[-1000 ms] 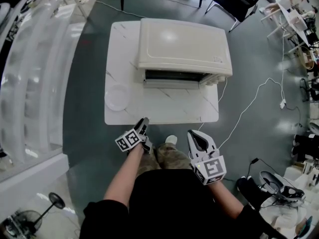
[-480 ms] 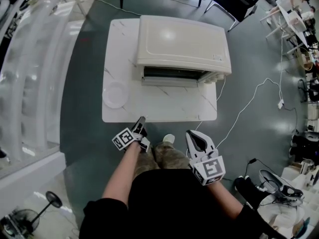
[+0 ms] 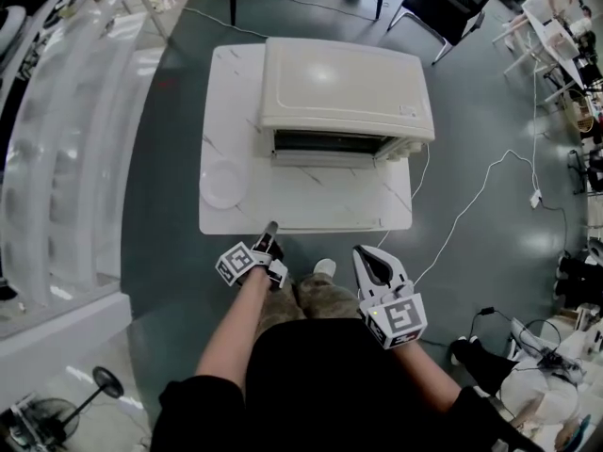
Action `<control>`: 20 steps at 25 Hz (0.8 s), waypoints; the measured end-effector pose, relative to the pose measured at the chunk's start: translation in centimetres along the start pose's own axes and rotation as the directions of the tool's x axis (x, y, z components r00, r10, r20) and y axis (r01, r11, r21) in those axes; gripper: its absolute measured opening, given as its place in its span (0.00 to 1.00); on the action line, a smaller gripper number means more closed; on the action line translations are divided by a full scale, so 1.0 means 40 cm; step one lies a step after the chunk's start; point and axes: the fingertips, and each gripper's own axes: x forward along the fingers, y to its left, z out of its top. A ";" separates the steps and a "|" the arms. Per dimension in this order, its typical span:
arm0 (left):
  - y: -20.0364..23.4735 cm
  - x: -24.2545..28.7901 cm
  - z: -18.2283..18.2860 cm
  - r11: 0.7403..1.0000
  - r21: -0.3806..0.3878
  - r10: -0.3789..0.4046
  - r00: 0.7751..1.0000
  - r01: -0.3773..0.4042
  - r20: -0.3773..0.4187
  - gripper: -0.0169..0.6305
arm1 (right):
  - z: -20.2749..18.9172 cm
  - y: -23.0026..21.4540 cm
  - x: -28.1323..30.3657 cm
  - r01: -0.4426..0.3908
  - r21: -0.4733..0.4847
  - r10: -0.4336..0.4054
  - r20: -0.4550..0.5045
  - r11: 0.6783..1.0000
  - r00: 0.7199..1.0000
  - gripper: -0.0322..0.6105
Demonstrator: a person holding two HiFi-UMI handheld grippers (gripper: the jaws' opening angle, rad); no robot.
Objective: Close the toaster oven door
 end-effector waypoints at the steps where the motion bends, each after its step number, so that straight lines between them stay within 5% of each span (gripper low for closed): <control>1: -0.004 -0.001 0.000 1.000 -0.015 0.001 1.000 -0.001 0.002 0.09 | 0.000 0.000 -0.001 -0.003 0.009 0.003 0.007 1.000 1.000 0.08; 9: -0.047 -0.010 0.004 0.999 0.011 0.045 0.999 -0.045 0.000 0.09 | 0.046 0.007 -0.010 -0.015 0.013 0.014 0.068 1.000 0.998 0.08; 14: -0.064 -0.016 0.011 0.998 -0.052 0.040 0.999 -0.039 0.020 0.09 | 0.071 -0.002 -0.022 -0.001 0.099 -0.010 0.105 0.995 0.994 0.08; 20: -0.093 -0.022 0.019 0.993 -0.109 0.054 0.998 -0.051 0.022 0.09 | 0.114 -0.012 -0.030 0.023 0.087 -0.035 0.143 0.996 0.989 0.08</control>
